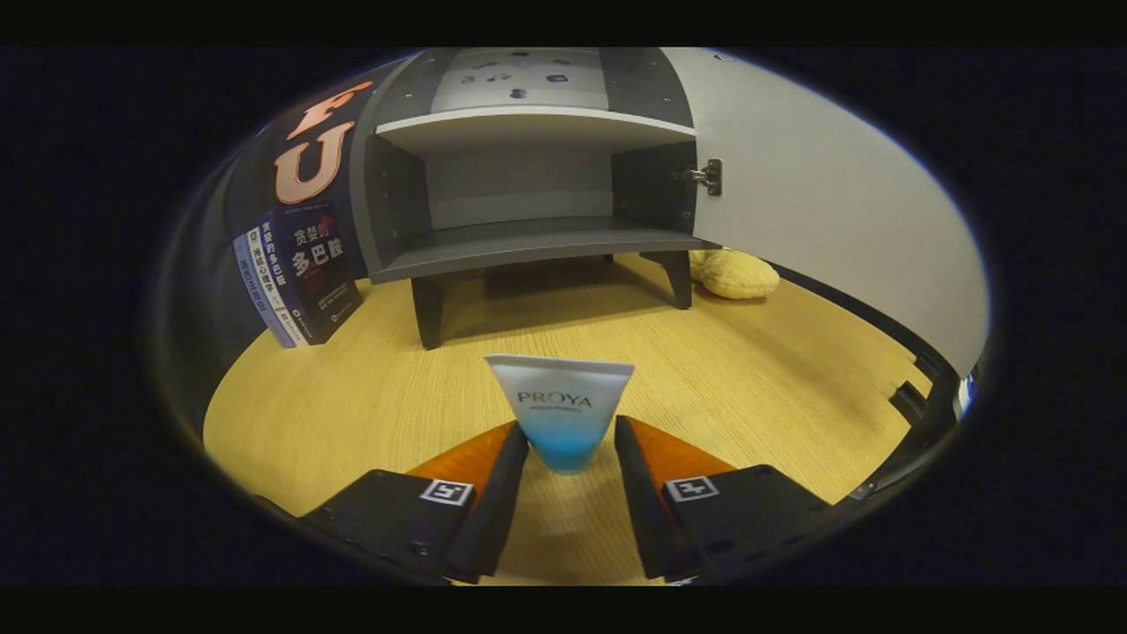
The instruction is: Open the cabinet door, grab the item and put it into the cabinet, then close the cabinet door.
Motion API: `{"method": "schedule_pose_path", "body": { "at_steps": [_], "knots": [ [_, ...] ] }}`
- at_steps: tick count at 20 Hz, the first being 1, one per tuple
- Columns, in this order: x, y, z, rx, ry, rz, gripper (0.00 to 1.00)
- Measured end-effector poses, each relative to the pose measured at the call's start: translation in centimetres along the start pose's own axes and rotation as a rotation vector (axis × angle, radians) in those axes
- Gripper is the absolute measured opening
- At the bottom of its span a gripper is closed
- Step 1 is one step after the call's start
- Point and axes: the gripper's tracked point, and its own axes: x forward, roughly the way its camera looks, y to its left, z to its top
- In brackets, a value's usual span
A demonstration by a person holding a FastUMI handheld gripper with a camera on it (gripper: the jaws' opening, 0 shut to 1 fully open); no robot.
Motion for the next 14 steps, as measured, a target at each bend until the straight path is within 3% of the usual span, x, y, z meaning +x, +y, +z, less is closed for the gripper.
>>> {"method": "schedule_pose_path", "body": {
  "at_steps": [1, 3, 9, 14],
  "knots": [
    [-0.1, 0.2, 0.1, 0.003, 0.004, 0.007, 0.56],
    [0.0, 0.4, 0.0, 0.014, 0.011, 0.017, 0.52],
    [-1.6, 0.4, 1.1, 0.031, 0.008, 0.059, 0.51],
    [-6.5, 0.1, 9.6, 0.066, -0.135, 0.112, 0.51]
  ]
}}
